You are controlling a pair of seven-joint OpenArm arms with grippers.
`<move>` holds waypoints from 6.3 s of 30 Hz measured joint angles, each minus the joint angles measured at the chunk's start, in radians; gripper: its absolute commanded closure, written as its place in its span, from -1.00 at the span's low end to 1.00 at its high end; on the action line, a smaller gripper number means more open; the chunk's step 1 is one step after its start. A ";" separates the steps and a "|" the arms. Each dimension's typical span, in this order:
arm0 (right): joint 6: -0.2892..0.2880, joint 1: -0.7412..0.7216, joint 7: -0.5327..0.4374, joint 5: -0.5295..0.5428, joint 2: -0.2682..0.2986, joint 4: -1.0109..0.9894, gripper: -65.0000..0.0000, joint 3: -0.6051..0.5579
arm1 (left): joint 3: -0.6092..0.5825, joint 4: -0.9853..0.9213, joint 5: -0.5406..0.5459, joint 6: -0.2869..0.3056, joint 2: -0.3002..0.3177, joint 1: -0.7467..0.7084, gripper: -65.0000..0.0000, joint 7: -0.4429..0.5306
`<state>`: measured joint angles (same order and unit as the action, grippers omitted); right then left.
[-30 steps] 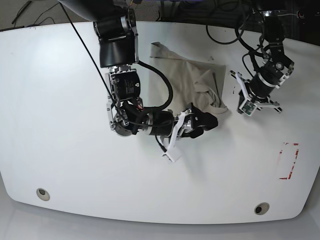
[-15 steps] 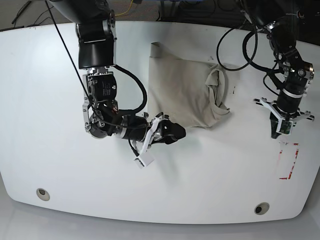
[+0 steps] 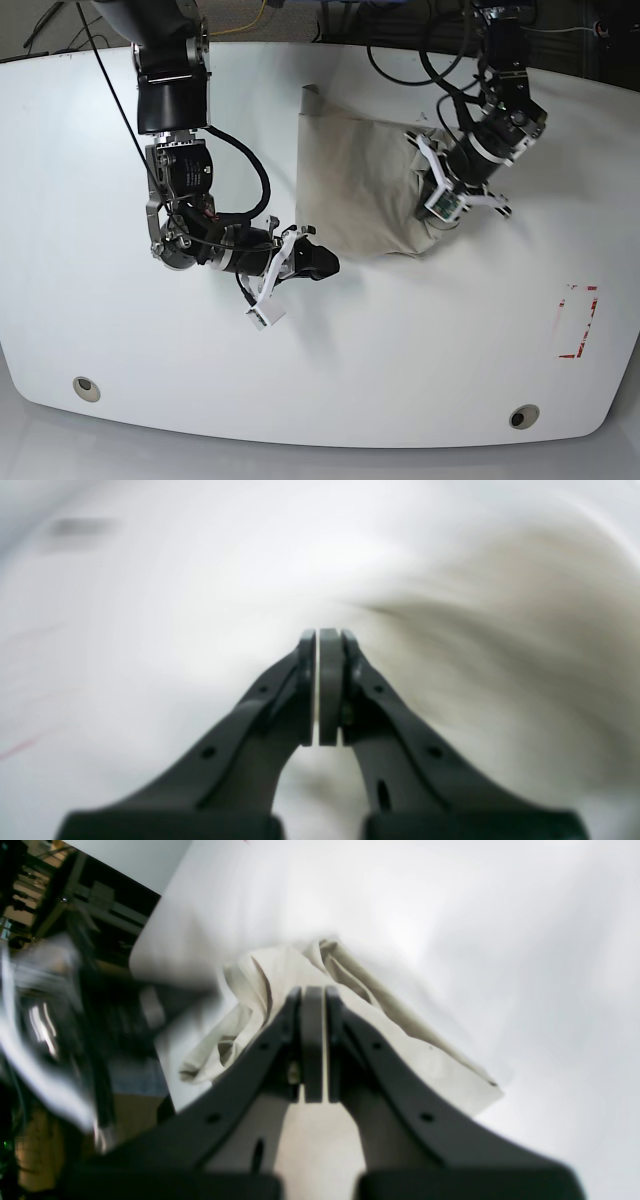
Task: Layout the t-shirt on the table in an organized manner, then fold the t-shirt properly
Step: 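Regrasp the folded bundle edges with both grippers, then rotate and flatten the folded bundle with both grippers, then release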
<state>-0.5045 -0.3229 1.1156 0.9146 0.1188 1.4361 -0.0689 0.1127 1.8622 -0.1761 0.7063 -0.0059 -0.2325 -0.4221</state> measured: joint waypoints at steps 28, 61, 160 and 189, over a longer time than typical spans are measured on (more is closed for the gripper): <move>-0.101 0.003 -0.119 -0.534 -0.083 0.001 1.00 -0.140 | -0.129 -0.001 0.000 -0.005 0.058 -0.089 1.00 0.000; -0.187 0.266 -0.293 -0.798 -0.041 0.115 1.00 -0.136 | 0.078 -0.335 0.012 -0.003 0.171 0.103 1.00 0.024; 0.078 0.402 -0.572 -0.789 -0.056 0.112 1.00 -0.280 | 0.088 -0.151 0.001 -0.006 0.158 -0.092 1.00 0.005; 0.102 0.410 -0.568 -0.798 -0.005 0.353 1.00 -0.224 | 0.150 -0.027 -0.001 0.002 0.137 -0.039 1.00 0.082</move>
<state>-0.4026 0.0875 0.5472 0.1169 0.1143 1.7893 -0.2928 0.2630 1.8347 -0.1772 0.7078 0.1307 -0.2714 -0.3401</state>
